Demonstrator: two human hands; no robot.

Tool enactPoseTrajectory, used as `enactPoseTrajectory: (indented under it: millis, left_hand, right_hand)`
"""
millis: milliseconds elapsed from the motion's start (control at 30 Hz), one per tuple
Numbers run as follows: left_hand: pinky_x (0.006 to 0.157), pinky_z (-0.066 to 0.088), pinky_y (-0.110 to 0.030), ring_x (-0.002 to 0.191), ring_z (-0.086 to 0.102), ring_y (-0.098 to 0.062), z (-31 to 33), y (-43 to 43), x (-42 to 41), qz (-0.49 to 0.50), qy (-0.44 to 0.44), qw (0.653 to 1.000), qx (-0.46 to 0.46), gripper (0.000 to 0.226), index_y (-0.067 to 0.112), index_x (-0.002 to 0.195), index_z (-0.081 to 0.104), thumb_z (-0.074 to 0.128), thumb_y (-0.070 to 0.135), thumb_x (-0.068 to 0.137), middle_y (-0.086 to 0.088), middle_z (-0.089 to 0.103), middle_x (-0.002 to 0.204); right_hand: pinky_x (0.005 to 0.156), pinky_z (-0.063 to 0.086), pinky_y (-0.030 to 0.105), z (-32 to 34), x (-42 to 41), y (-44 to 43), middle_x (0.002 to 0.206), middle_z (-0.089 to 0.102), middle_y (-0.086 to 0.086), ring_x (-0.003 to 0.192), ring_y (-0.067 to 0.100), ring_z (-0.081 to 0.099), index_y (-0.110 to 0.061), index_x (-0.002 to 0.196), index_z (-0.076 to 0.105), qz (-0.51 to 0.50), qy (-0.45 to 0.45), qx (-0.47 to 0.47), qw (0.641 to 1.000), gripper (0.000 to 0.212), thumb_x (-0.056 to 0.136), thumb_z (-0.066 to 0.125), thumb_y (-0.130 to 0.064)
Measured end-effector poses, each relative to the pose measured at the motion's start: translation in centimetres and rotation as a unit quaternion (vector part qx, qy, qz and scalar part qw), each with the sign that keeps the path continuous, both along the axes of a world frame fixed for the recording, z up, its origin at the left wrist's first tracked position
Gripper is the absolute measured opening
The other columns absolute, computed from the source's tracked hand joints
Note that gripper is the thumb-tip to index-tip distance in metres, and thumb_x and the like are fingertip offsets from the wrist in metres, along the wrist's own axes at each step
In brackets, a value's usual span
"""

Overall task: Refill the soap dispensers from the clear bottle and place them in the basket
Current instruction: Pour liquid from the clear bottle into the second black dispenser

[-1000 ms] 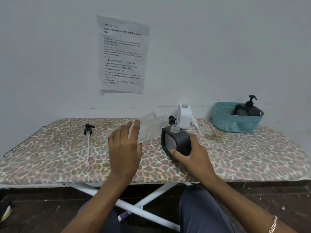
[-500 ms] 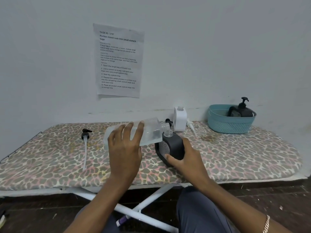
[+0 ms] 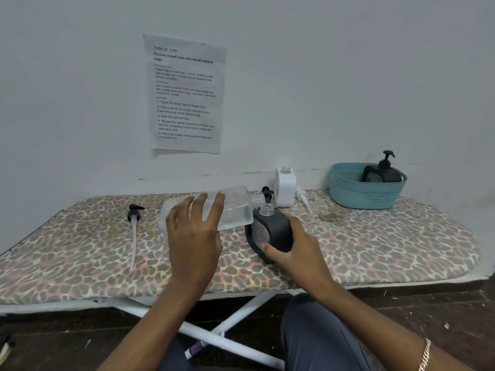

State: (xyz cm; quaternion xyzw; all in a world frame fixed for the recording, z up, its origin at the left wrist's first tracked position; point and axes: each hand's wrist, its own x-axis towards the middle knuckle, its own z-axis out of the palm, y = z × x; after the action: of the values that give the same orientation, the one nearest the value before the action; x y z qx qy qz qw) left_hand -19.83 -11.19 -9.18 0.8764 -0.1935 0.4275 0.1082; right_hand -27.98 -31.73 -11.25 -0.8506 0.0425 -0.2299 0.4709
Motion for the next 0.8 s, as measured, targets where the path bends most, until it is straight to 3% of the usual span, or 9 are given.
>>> enactPoseTrajectory:
  millis: [800]
  left_hand:
    - [0.109,0.037,-0.057,0.130,0.053,-0.042,0.28,0.04,-0.08,0.009,-0.031,0.999,0.024,0.082,0.016,0.146,0.059,0.069,-0.014,0.071,-0.018,0.062,0.139]
  right_hand:
    - [0.068,0.052,0.013,-0.06,0.05,-0.03,0.099,0.067,-0.022,0.090,-0.010,0.063,-0.034,0.123,0.050,0.000,0.003,-0.009,1.000,0.049,0.085,0.081,-0.035]
